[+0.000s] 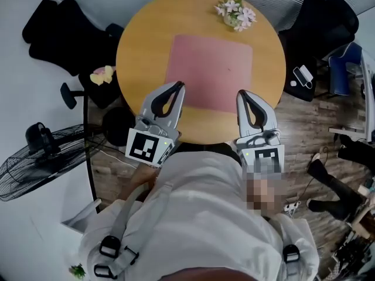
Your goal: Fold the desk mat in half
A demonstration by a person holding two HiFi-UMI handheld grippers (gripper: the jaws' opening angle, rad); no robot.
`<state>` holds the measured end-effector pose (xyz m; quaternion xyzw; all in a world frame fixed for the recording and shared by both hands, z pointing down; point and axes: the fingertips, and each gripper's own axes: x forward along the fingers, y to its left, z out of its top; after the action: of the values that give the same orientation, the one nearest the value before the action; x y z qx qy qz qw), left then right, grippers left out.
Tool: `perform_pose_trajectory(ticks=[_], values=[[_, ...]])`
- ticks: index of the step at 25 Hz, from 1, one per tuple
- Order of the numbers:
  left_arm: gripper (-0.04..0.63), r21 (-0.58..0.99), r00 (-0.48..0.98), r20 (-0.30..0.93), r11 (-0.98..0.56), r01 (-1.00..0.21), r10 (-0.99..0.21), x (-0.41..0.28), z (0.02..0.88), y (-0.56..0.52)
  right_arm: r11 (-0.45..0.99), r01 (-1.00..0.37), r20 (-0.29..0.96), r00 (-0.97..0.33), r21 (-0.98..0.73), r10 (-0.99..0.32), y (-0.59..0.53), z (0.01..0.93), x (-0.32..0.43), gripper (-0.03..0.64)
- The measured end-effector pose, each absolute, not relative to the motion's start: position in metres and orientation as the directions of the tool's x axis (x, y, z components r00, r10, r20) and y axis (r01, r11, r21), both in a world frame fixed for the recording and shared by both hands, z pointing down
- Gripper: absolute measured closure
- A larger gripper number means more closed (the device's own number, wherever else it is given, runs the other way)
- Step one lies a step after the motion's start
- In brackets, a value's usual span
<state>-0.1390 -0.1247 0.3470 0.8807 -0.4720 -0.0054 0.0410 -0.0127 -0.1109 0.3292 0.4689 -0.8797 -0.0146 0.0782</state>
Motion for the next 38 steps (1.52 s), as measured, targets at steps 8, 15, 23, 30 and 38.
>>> perform_pose_trajectory(ticks=[8, 15, 23, 30, 38], values=[[0.523, 0.088, 0.533, 0.148, -0.525, -0.846, -0.833, -0.161, 0.416, -0.142, 0.552, -0.824, 0.111, -0.541, 0.130, -0.834, -0.116, 0.336, -0.016, 0.611], [0.455, 0.136, 0.481, 0.349, -0.464, -0.875, -0.804, -0.182, 0.524, -0.151, 0.540, -0.827, 0.124, -0.526, 0.156, -0.842, -0.118, 0.334, -0.012, 0.611], [0.401, 0.146, 0.410, 0.578, -0.405, -0.903, -0.706, -0.208, 0.658, -0.156, 0.530, -0.834, 0.116, -0.518, 0.151, -0.848, -0.119, 0.329, -0.011, 0.611], [0.353, 0.146, 0.371, 0.716, -0.392, -0.908, -0.592, -0.219, 0.747, -0.161, 0.517, -0.839, 0.206, -0.483, 0.171, -0.851, -0.113, 0.342, -0.001, 0.611], [0.319, 0.145, 0.326, 0.797, -0.363, -0.920, -0.509, -0.222, 0.808, -0.156, 0.499, -0.857, 0.118, -0.486, 0.132, -0.866, -0.121, 0.321, -0.009, 0.611]])
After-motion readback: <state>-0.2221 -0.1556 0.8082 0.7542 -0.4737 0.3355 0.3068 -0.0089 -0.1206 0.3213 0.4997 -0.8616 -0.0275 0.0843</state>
